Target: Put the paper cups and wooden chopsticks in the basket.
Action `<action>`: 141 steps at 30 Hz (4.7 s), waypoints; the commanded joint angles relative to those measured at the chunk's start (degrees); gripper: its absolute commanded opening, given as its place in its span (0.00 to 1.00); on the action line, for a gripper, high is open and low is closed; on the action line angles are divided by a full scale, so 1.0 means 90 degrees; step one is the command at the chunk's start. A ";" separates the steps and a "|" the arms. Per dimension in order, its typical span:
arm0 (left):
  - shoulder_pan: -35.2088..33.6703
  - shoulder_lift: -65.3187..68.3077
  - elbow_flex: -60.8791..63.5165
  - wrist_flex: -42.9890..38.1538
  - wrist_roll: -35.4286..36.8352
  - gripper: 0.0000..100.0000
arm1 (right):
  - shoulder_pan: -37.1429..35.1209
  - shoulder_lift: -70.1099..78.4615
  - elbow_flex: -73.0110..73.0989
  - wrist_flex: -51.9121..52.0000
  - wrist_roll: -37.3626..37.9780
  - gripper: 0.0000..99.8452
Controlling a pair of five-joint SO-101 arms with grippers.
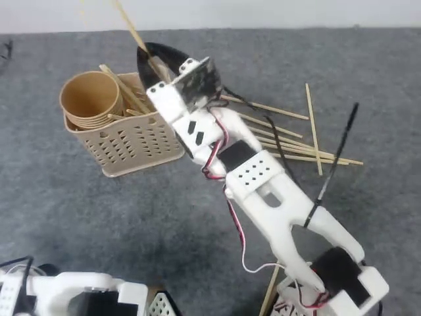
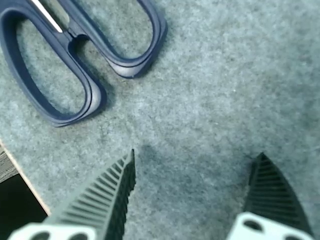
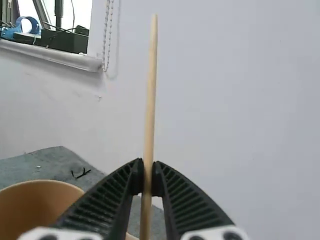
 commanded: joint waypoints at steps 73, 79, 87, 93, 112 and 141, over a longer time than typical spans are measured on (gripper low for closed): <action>0.0059 -0.0156 0.0054 -0.0117 -0.0078 0.35 | 0.0532 -0.3941 0.0654 0.7077 0.0274 0.12; 0.0117 -0.0156 0.0063 -0.0117 -0.0088 0.35 | -0.0034 -0.3072 0.1026 0.7643 -0.0469 0.12; 0.0117 -0.0156 0.0073 -0.0117 -0.0088 0.35 | -0.0444 -0.0679 0.1211 0.7263 -0.0850 0.12; 0.0147 -0.0156 0.0073 -0.0117 -0.0088 0.35 | -0.0415 0.0581 0.1211 0.7214 -0.0918 0.12; 0.0147 -0.0156 0.0073 -0.0117 -0.0088 0.35 | -0.0415 0.0728 0.0781 0.7683 -0.0879 0.06; 0.0147 -0.0156 0.0073 -0.0117 -0.0088 0.35 | -0.0620 0.1343 0.0635 0.7692 -0.0879 0.13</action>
